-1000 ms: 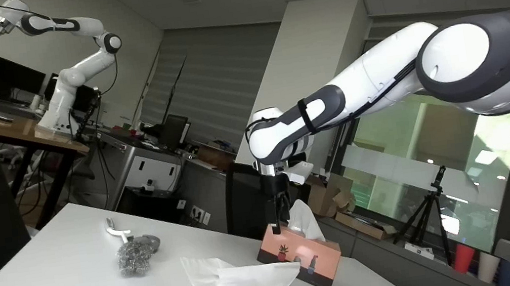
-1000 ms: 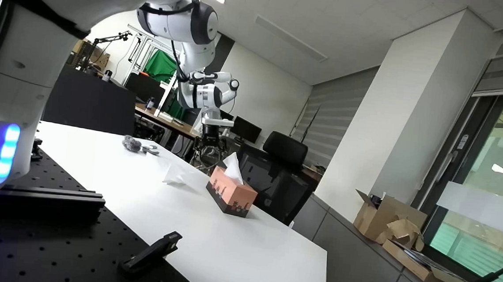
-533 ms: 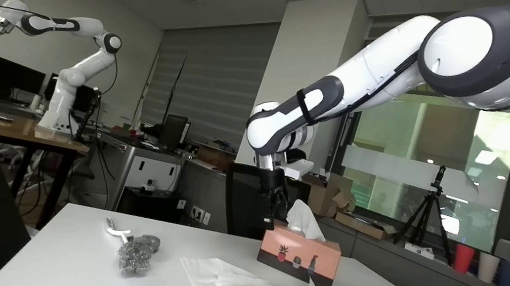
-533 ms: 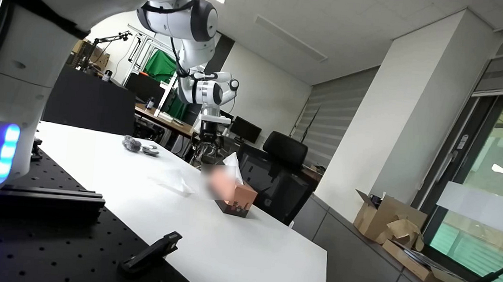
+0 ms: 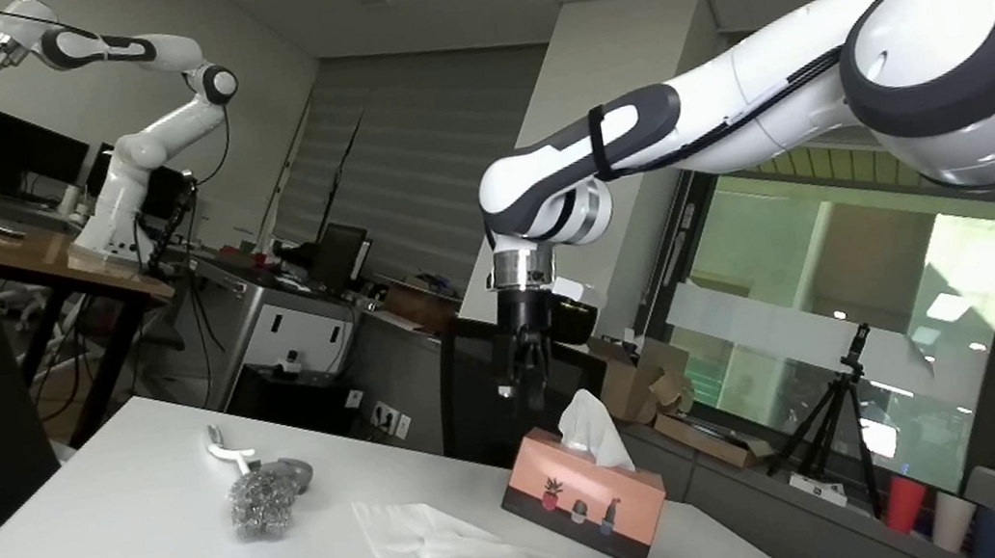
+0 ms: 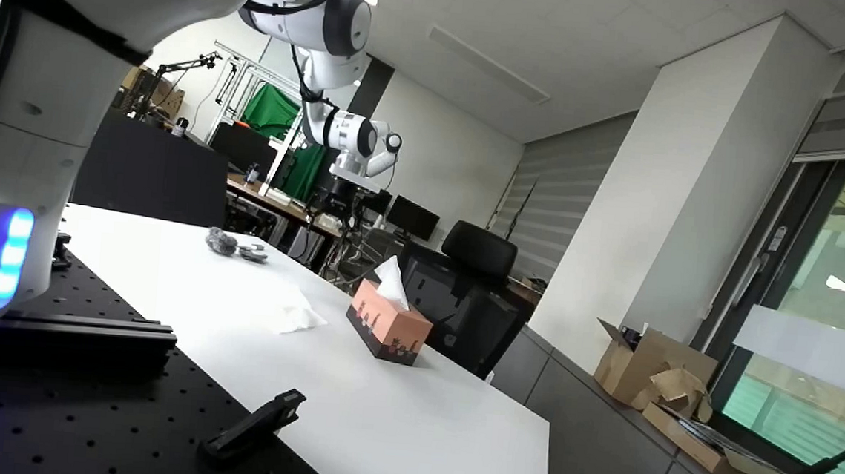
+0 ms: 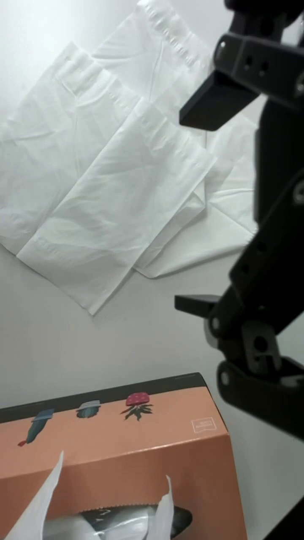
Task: Remove the tissue from the box and put it on the table
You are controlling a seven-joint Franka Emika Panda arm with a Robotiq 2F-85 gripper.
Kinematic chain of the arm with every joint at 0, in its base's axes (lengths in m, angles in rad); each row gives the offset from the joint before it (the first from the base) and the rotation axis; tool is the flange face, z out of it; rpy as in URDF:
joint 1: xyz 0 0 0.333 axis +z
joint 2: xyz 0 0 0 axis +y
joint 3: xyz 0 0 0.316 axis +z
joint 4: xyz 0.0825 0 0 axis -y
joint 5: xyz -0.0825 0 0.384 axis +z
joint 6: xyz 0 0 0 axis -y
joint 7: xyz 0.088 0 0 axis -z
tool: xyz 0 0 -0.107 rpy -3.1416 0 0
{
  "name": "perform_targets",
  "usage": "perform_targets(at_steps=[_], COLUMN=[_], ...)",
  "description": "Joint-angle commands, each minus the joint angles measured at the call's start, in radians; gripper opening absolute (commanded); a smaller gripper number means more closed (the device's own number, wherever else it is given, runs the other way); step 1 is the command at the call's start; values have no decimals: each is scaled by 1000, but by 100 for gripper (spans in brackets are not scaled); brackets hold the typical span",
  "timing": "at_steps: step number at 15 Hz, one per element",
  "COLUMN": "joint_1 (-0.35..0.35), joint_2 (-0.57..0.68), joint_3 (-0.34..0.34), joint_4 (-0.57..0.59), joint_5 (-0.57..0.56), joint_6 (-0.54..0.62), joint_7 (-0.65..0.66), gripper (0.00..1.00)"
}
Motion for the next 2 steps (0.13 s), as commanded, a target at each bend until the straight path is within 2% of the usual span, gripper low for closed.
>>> perform_targets(at_steps=[1,2], joint_1=[-2,-3], joint_2=[0,0], joint_3=[1,1], joint_4=[-2,-6], joint_5=[0,0], joint_6=[0,0], joint_7=[-2,-3], gripper=[100,100])
